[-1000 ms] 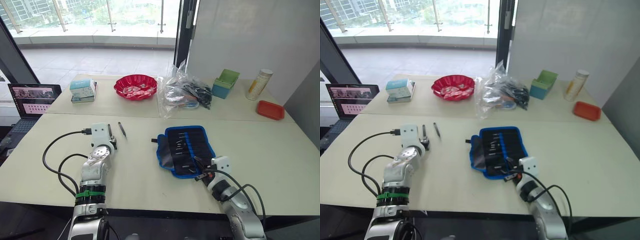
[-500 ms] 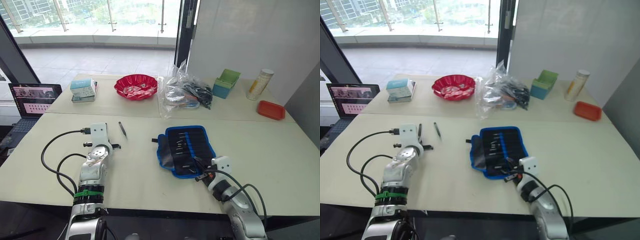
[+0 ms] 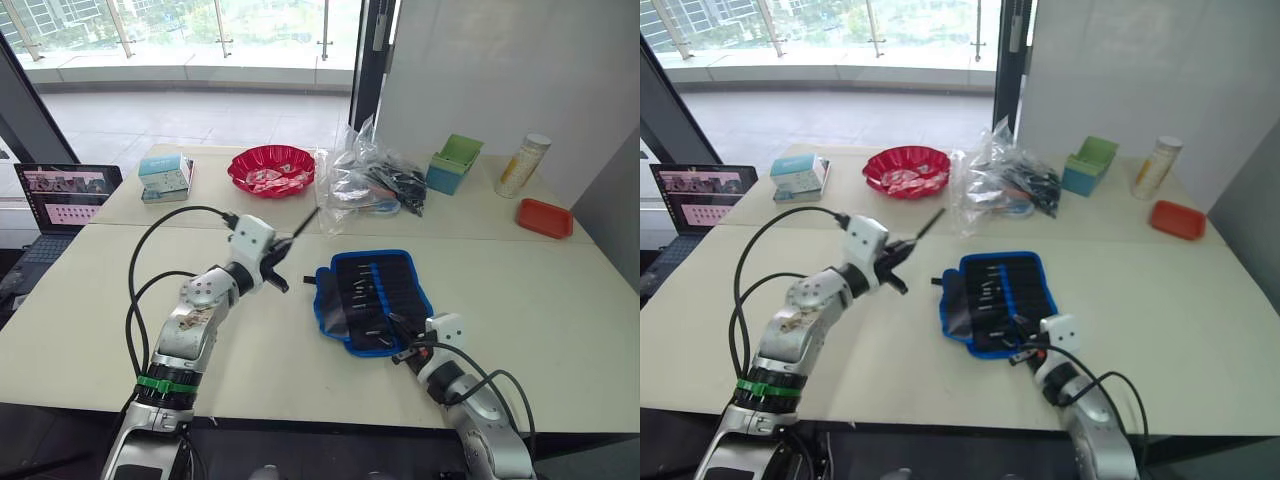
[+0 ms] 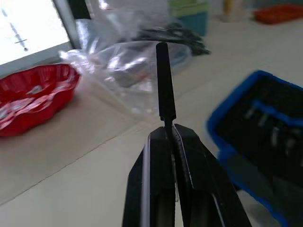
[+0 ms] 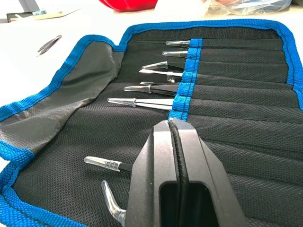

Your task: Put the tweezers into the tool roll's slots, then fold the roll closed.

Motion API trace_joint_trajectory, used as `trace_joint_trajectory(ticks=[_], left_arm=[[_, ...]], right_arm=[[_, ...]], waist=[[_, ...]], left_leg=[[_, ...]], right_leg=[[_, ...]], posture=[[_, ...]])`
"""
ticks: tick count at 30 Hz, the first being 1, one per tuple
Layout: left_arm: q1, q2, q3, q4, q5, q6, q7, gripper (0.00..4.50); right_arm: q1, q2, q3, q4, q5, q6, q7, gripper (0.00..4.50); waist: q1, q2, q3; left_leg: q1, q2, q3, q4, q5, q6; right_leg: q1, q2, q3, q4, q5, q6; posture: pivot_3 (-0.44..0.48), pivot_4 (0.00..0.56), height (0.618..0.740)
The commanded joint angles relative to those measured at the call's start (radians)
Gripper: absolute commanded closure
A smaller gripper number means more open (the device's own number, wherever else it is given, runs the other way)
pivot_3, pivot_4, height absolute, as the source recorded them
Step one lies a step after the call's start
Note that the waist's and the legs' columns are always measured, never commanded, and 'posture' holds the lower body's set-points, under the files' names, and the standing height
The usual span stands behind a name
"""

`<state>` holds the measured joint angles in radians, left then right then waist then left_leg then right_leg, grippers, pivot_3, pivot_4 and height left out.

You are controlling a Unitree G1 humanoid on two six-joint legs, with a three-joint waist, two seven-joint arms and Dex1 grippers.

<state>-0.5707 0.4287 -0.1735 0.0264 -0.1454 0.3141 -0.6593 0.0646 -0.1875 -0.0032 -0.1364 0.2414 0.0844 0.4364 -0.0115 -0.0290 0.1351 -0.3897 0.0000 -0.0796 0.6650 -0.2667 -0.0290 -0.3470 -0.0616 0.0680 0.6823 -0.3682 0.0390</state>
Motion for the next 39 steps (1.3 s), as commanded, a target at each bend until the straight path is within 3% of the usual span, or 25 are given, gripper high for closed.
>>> trace_joint_trajectory(ticks=[1,5,9,15,28,39], left_arm=[[-0.06,0.044,-0.108,-0.018,-0.007,-0.01,-0.22,4.47],[-0.103,0.098,-0.194,0.003,-0.01,0.023,-0.412,4.47],[-0.18,0.085,-0.251,0.074,0.034,0.084,-0.464,4.47],[-0.23,0.038,-0.243,0.121,0.036,0.142,-0.464,4.47],[-0.261,0.03,-0.262,0.21,0.108,0.169,-0.465,4.47],[-0.294,-0.068,-0.271,0.277,0.139,0.133,-0.454,4.47]], right_arm=[[0.039,-0.007,0.015,-0.01,-0.015,-0.003,-0.002,4.5],[0.044,0.016,0.005,-0.04,0.036,0.037,-0.01,4.5],[0.057,0.014,0.02,-0.054,0.019,0.037,-0.013,4.5],[0.073,0.026,0.026,-0.052,0.012,0.024,-0.03,4.5],[0.064,0.033,0.029,-0.042,0.004,0.015,-0.042,4.5],[0.062,0.034,0.034,-0.036,-0.002,0.011,-0.046,4.5]], waist=[[-0.001,0.001,0.001],[-0.01,0.004,0.003],[-0.007,0.005,0.003],[-0.007,0.005,0.003],[-0.01,0.005,0.003],[-0.01,0.005,0.003]], left_leg=[[0.0,0.0,0.0,0.0,0.0,0.0],[0.0,0.001,0.0,0.0,0.0,0.001],[0.0,0.001,0.0,0.0,0.0,0.001],[-0.001,0.001,0.0,0.0,0.0,0.001],[-0.001,0.001,0.0,0.0,0.0,0.001],[-0.001,0.001,0.0,0.002,0.0,0.002]], right_leg=[[0.0,0.0,0.0,0.0,0.0,0.0],[0.0,0.002,0.0,0.0,0.0,0.0],[0.0,0.002,0.0,0.0,0.0,0.0],[0.0,0.002,0.0,0.0,0.0,0.0],[-0.001,0.002,0.0,0.001,0.0,0.0],[-0.001,0.002,0.0,0.002,0.0,0.0]], posture=[[0.0,0.15,0.74],[0.0,0.15,0.74],[0.0,0.15,0.74],[0.0,0.15,0.74],[0.0,0.15,0.74],[0.0,0.15,0.74]])
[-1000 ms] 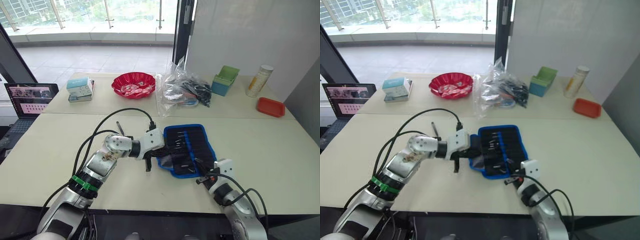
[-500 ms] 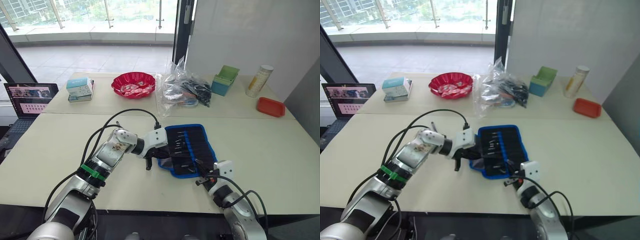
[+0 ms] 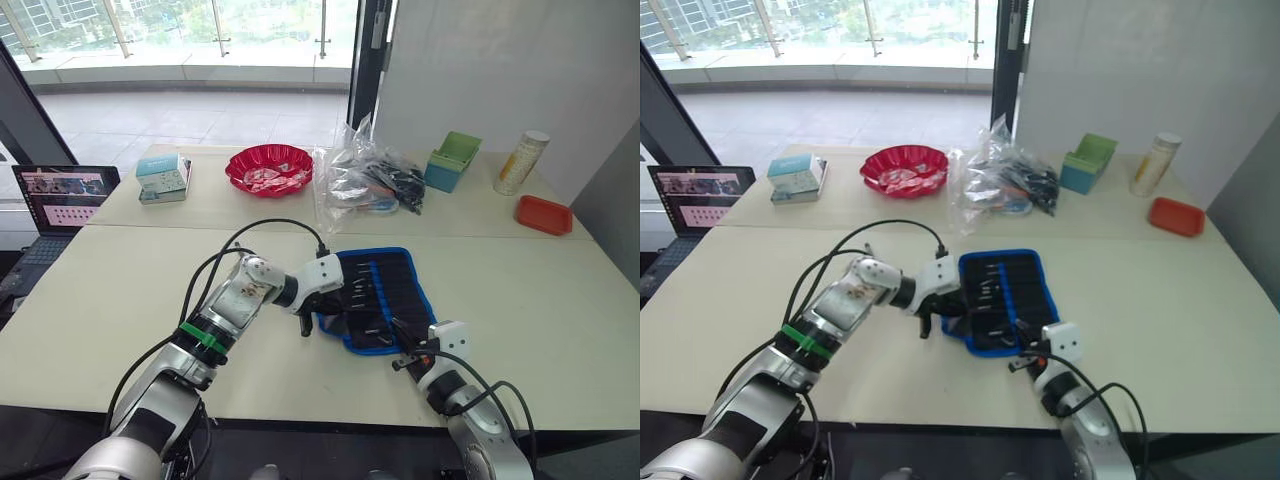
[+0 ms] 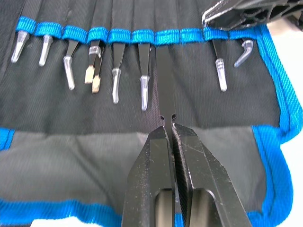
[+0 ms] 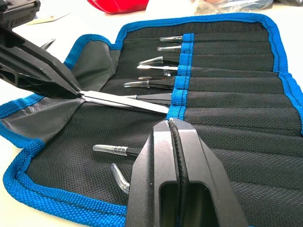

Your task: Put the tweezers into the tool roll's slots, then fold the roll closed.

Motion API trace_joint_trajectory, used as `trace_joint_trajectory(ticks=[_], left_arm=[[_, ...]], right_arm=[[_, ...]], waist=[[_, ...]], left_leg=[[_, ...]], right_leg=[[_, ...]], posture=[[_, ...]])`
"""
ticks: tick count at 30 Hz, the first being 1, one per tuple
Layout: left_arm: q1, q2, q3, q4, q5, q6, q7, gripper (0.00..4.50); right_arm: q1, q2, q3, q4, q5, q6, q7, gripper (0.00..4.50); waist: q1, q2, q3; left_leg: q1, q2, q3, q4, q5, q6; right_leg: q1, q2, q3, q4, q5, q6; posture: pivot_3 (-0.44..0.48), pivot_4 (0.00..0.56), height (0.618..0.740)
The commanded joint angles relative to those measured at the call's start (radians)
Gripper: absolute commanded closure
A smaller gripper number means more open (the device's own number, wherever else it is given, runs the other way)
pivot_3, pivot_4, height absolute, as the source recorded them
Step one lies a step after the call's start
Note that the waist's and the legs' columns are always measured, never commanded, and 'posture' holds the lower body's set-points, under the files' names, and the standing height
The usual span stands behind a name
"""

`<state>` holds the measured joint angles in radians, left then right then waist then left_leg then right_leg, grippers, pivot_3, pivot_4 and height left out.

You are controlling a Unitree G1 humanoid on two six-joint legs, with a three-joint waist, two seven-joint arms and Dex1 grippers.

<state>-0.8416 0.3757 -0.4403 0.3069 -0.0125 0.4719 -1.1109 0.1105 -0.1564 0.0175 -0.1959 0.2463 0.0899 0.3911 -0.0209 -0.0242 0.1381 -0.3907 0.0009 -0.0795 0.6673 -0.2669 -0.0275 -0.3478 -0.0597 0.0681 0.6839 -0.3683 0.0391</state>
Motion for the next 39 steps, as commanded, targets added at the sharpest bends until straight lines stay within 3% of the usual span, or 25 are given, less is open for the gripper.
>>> trace_joint_trajectory(ticks=[1,27,39], left_arm=[[-0.026,-0.022,-0.008,0.004,0.011,-0.033,-0.005,4.47],[-0.153,-0.345,0.018,0.531,0.102,-0.371,0.129,4.47],[-0.12,-0.336,0.073,0.508,0.108,-0.381,0.19,4.47]], right_arm=[[0.016,0.002,0.014,0.025,-0.009,0.007,-0.002,4.5],[0.051,-0.017,0.009,0.087,-0.057,0.097,-0.075,4.5],[0.046,-0.026,0.017,0.094,-0.064,0.101,-0.069,4.5]], waist=[[0.0,0.0,0.0],[0.011,-0.003,-0.002],[0.008,-0.004,-0.002]], left_leg=[[0.0,0.0,0.0,0.0,0.0,0.0],[0.004,-0.002,-0.001,0.009,-0.002,0.004],[0.004,-0.002,-0.002,0.009,-0.003,0.004]], right_leg=[[0.0,0.0,0.0,0.0,0.0,0.0],[0.014,0.0,-0.004,-0.003,0.0,0.0],[0.014,0.0,-0.005,-0.003,0.0,0.0]], posture=[[0.0,0.15,0.74],[0.0,0.15,0.74],[0.0,0.15,0.74]])
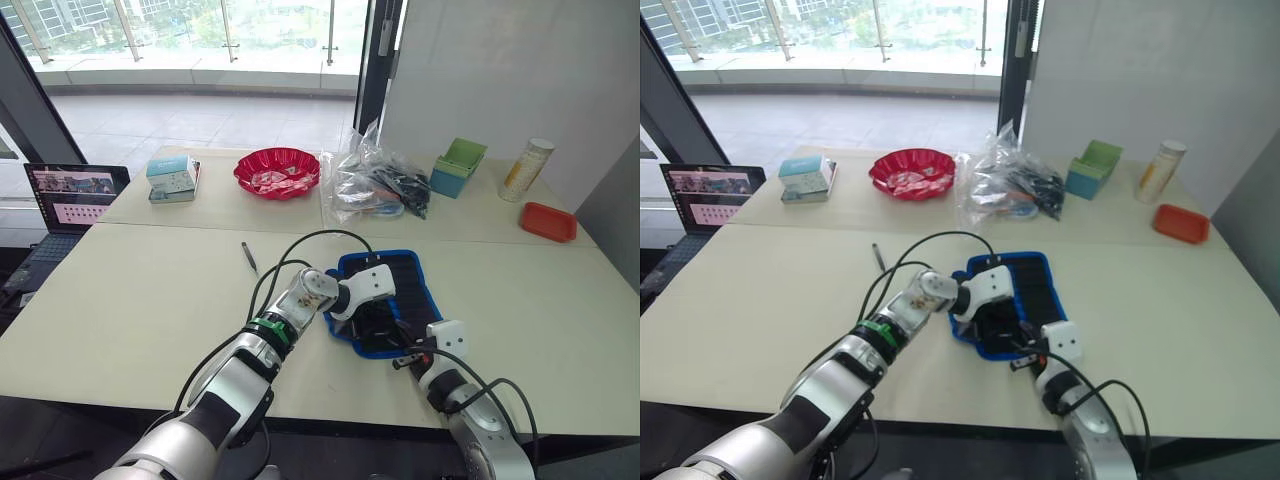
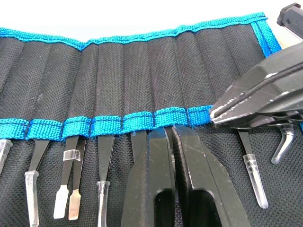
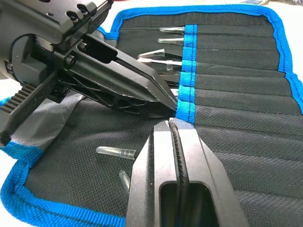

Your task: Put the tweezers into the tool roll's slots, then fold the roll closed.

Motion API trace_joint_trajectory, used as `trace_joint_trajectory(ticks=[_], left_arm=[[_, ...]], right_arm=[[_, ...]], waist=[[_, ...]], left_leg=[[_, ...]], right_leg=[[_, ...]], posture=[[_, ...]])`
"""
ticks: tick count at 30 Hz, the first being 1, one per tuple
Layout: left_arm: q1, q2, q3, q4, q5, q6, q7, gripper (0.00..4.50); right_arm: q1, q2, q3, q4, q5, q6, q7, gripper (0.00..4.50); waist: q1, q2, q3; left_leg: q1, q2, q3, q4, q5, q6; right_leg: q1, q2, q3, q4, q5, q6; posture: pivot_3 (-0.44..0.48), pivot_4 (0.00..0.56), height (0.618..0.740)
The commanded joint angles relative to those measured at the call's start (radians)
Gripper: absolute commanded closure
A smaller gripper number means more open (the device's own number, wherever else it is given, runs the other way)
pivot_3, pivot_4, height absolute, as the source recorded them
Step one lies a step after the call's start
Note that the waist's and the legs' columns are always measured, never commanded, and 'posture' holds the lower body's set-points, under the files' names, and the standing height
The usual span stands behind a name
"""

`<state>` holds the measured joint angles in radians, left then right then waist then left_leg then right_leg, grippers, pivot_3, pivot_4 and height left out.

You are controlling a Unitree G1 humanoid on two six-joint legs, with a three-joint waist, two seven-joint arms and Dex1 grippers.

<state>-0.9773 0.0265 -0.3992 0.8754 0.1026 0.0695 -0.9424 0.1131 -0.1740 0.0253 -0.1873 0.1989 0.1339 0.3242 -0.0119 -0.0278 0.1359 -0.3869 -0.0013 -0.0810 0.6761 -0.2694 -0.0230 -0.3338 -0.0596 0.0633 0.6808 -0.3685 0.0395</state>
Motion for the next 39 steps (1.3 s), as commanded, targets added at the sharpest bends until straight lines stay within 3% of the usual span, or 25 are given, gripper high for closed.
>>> trace_joint_trajectory(ticks=[1,11,15,24,31,35,39], left_arm=[[0.026,0.023,0.038,-0.081,-0.012,0.032,0.014,4.47],[0.107,0.278,0.197,-0.515,-0.169,0.313,-0.11,1.19],[0.151,0.364,0.321,-0.58,-0.214,0.329,-0.041,0.02],[0.402,0.449,0.603,-0.733,-0.274,0.385,0.26,0.02],[0.751,0.319,0.866,-1.007,-0.358,0.293,0.504,0.02],[0.972,0.246,0.882,-1.116,-0.378,0.236,0.53,0.02],[1.057,0.205,0.885,-1.166,-0.409,0.222,0.568,0.02]], right_arm=[[0.042,-0.01,0.008,0.086,-0.017,0.058,-0.002,4.5],[0.019,-0.033,-0.002,0.105,-0.005,0.071,0.013,4.5],[0.004,-0.042,0.002,0.115,-0.005,0.081,0.027,4.5],[-0.024,-0.074,-0.003,0.135,0.005,0.094,0.068,4.5],[-0.045,-0.075,0.017,0.168,0.007,0.092,0.096,4.5],[-0.049,-0.075,0.02,0.176,0.006,0.089,0.107,4.5],[-0.049,-0.077,0.02,0.178,0.005,0.088,0.113,4.5]], waist=[[-0.001,0.0,0.0],[-0.003,0.0,0.0],[-0.005,0.0,0.0],[-0.008,0.0,0.0],[-0.008,-0.004,-0.003],[-0.007,-0.008,-0.006],[0.001,-0.011,-0.008]], left_leg=[[0.0,0.0,0.0,0.0,0.0,0.0],[0.0,0.0,-0.003,0.0,0.0,0.0],[0.003,0.001,-0.006,0.0,0.0,0.0],[0.004,0.001,-0.006,-0.001,0.0,0.0],[0.006,0.003,-0.006,-0.002,0.0,0.0],[0.008,0.007,-0.002,-0.009,0.0,-0.001],[0.01,0.008,-0.001,-0.011,0.0,-0.001]], right_leg=[[0.0,0.0,0.0,0.0,0.0,0.0],[-0.001,0.0,0.0,0.001,0.0,0.0],[0.001,0.0,0.0,0.001,0.0,0.0],[0.0,0.0,0.002,0.002,0.0,0.0],[0.0,-0.001,0.003,0.002,0.0,0.0],[0.001,-0.001,0.005,0.0,0.0,0.0],[0.002,-0.002,0.005,-0.002,0.0,0.0]], posture=[[0.0,0.15,0.74],[0.0,0.15,0.74],[0.0,0.15,0.74],[0.0,0.15,0.74],[0.0,0.15,0.74],[0.0,0.15,0.74],[0.0,0.15,0.74]])
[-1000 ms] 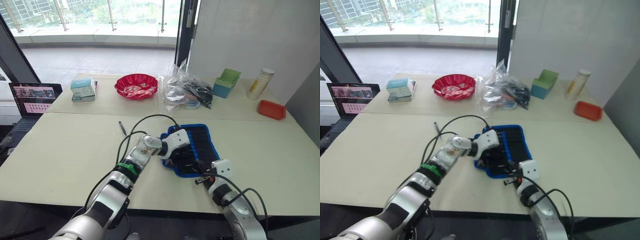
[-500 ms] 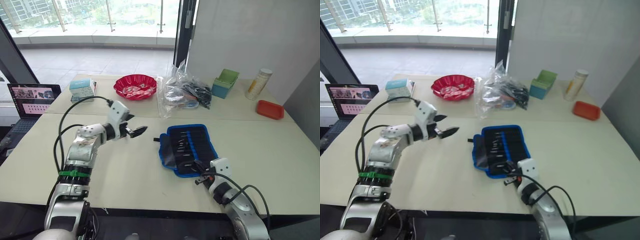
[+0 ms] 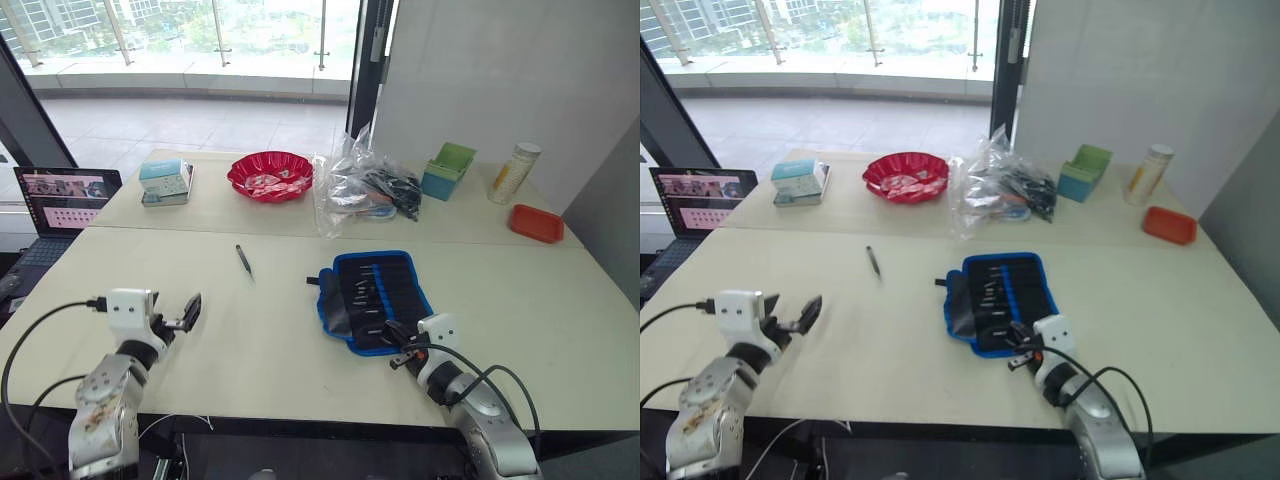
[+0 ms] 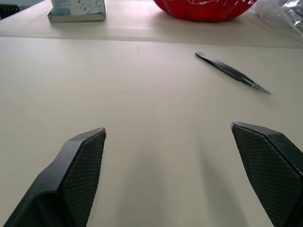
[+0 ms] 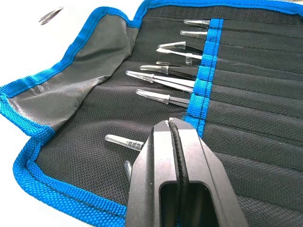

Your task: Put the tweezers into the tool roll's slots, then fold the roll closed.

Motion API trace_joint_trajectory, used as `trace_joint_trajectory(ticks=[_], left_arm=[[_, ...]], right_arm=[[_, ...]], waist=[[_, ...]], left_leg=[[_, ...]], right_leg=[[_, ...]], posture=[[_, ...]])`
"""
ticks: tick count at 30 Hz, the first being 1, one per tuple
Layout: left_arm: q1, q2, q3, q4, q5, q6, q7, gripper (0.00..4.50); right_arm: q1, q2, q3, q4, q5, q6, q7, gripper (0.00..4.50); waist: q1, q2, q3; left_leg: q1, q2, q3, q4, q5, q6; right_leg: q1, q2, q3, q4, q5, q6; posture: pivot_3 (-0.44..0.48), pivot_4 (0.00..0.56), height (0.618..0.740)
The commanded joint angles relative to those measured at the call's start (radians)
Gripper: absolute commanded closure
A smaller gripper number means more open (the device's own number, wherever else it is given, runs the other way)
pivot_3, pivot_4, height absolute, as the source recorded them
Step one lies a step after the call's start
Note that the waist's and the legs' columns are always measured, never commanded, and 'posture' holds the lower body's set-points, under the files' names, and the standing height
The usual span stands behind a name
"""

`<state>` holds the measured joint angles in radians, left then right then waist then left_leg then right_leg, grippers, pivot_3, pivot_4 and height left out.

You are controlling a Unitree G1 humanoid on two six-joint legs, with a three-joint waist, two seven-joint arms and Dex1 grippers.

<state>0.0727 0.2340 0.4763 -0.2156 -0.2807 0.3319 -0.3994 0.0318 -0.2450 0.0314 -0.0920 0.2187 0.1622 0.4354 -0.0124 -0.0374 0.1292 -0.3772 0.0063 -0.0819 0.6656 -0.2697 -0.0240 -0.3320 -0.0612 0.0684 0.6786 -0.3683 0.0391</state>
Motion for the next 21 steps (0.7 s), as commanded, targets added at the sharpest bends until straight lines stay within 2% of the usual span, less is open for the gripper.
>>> trace_joint_trajectory(ticks=[1,13,17,21], left_arm=[[0.023,-0.009,0.004,-0.091,-0.029,-0.048,0.028,0.02],[0.082,-0.011,-0.049,-0.145,-0.029,-0.076,0.086,0.02],[0.037,-0.006,-0.073,-0.134,-0.02,-0.061,0.126,0.02],[-0.075,0.007,-0.158,-0.114,0.005,0.015,0.164,0.02]], right_arm=[[0.033,-0.007,0.015,0.083,-0.015,0.06,0.004,4.5],[0.03,-0.001,0.02,0.089,-0.016,0.057,0.013,4.5],[0.034,0.002,0.022,0.089,-0.017,0.055,0.012,4.5],[0.032,0.007,0.022,0.087,-0.017,0.053,0.009,4.5]], waist=[[0.001,-0.002,-0.001],[-0.003,-0.001,-0.001],[-0.003,-0.001,-0.001],[-0.001,-0.001,-0.001]], left_leg=[[0.0,0.0,0.0,0.0,0.0,0.0],[0.006,0.001,0.002,-0.006,0.0,0.0],[0.008,0.002,0.002,-0.007,0.0,0.0],[0.008,0.002,0.002,-0.007,0.0,0.0]], right_leg=[[0.0,0.0,0.0,0.0,0.0,0.0],[0.008,0.001,0.001,-0.011,0.0,0.0],[0.011,0.001,0.0,-0.014,0.0,0.0],[0.012,0.001,0.0,-0.015,0.0,0.0]], posture=[[0.0,0.15,0.74],[0.0,0.15,0.74],[0.0,0.15,0.74],[0.0,0.15,0.74]])
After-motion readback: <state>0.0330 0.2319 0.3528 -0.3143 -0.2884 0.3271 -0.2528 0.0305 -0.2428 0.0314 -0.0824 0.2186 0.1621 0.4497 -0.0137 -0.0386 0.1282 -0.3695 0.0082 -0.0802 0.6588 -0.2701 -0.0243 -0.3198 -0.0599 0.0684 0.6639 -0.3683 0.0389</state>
